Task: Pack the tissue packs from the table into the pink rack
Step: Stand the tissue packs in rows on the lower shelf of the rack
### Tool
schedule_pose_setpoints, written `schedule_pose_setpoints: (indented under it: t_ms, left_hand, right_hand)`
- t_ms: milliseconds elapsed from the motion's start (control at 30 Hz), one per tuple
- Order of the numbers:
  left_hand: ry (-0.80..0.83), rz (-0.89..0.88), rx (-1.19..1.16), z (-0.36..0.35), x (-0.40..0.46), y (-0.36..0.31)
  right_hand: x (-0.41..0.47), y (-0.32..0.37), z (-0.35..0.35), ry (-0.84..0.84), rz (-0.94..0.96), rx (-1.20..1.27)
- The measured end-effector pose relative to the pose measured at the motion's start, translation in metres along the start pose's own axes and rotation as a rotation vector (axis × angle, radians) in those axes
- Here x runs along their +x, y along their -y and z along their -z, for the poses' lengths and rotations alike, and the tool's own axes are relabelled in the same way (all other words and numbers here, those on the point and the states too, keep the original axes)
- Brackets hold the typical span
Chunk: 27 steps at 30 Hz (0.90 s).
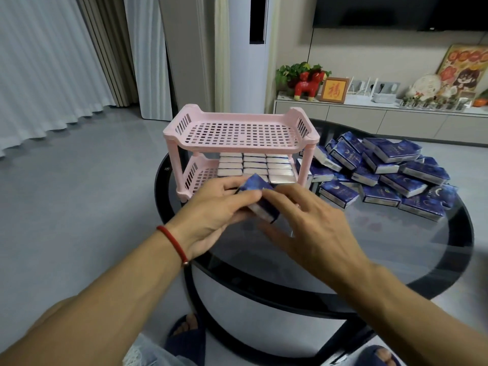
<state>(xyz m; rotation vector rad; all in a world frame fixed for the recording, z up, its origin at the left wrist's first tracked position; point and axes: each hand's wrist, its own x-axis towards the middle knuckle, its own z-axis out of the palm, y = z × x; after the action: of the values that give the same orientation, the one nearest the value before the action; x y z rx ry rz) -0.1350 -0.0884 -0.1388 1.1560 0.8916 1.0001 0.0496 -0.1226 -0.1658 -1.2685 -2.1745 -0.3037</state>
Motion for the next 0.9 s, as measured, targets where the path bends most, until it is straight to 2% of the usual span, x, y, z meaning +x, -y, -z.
schedule_pose_setpoints:
  t_ms: [100, 167, 367, 500, 633, 900]
  left_hand:
    - [-0.109, 0.024, 0.094, 0.021, 0.005, -0.001]
    - [-0.195, 0.029, 0.214, 0.032, 0.006, -0.002]
    - [-0.323, -0.16, 0.622, 0.057, 0.016, 0.0]
    - [-0.345, -0.3, 0.794, 0.057, 0.025, 0.008]
    - [-0.405, -0.376, 0.878, 0.055, 0.039, 0.019]
    - [-0.511, -0.481, 0.896, 0.051, 0.06, 0.047]
  right_hand:
    - [0.006, -0.001, -0.006, 0.029, -0.054, 0.065]
    - [0.011, -0.009, -0.011, -0.029, -0.151, 0.134]
    - [0.028, -0.046, -0.027, -0.258, -0.604, 0.359]
    - [0.035, -0.062, -0.04, -0.14, -0.842, 0.496]
    - [0.037, -0.066, -0.043, 0.021, -0.777, 0.465]
    - [0.038, -0.076, -0.045, 0.069, -0.718, 0.368]
